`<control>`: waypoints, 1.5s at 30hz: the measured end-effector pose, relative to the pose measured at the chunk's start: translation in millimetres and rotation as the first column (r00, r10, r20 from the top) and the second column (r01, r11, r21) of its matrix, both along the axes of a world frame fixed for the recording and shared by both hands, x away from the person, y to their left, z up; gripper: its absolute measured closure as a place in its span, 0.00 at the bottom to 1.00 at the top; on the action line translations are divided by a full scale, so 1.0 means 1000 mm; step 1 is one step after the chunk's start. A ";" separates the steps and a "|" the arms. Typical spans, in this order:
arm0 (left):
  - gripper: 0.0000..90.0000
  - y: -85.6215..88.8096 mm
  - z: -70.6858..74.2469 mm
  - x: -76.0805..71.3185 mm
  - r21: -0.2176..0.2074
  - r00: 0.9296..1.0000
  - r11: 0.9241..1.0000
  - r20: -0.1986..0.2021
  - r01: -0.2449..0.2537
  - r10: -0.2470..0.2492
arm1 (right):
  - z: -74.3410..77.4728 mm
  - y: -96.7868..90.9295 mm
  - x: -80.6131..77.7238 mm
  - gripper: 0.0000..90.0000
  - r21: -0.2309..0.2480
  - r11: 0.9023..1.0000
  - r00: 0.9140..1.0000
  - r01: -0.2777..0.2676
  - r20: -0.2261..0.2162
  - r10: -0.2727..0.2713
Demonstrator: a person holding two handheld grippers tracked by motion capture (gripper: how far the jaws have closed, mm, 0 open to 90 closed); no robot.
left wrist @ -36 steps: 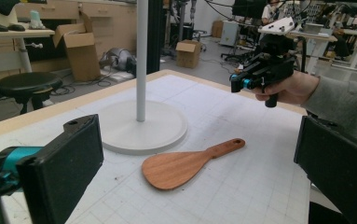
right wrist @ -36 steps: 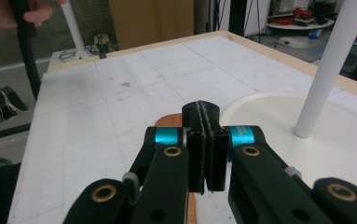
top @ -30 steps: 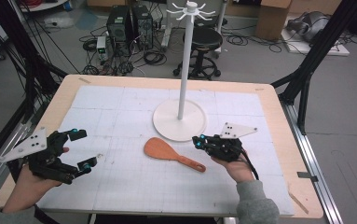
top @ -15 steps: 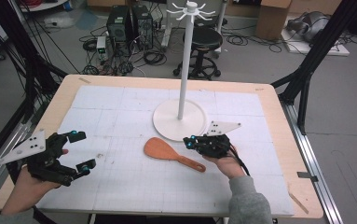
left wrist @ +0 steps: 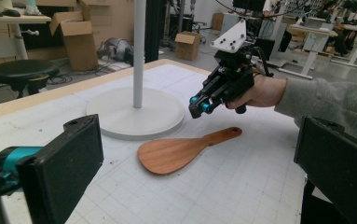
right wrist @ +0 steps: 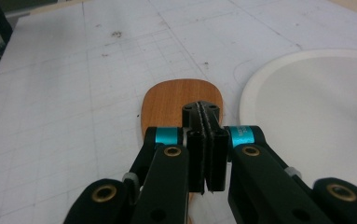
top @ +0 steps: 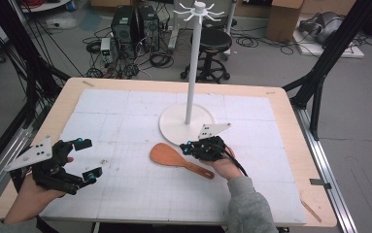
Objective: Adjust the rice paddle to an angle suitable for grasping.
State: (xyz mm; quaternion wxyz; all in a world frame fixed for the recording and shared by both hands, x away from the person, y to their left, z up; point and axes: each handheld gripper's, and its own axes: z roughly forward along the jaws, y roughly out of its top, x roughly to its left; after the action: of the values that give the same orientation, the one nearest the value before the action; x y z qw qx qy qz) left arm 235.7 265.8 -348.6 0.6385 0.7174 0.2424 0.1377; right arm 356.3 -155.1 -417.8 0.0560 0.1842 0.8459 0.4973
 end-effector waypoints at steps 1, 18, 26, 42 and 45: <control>0.02 0.000 0.000 0.000 0.000 1.000 1.000 0.000 0.000 0.000 | 0.000 0.000 0.000 0.99 0.000 1.000 1.000 0.000 0.000 0.000; 0.02 0.006 -0.002 -0.008 0.007 1.000 1.000 -0.006 -0.022 0.022 | -0.014 0.019 0.018 0.99 -0.055 0.998 1.000 -0.011 -0.014 0.011; 0.02 0.010 -0.003 -0.015 0.022 0.999 0.999 -0.008 -0.041 0.041 | -0.019 0.029 0.027 0.99 -0.086 0.996 1.000 -0.016 -0.023 0.014; 0.02 0.016 -0.007 -0.024 0.037 0.998 0.997 -0.023 -0.064 0.065 | -0.029 0.041 0.041 0.99 -0.127 0.992 0.999 -0.001 -0.036 -0.004; 0.02 0.017 -0.007 -0.025 0.038 0.997 0.997 -0.025 -0.069 0.070 | -0.030 0.041 0.042 0.99 -0.129 0.992 0.999 -0.003 -0.034 -0.001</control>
State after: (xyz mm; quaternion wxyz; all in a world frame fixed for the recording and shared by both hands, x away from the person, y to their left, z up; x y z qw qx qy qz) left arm 210.4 282.5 -356.0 0.6164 0.7221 0.2732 0.1550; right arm 398.2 -113.9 -447.7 0.0531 0.1882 0.8772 0.4385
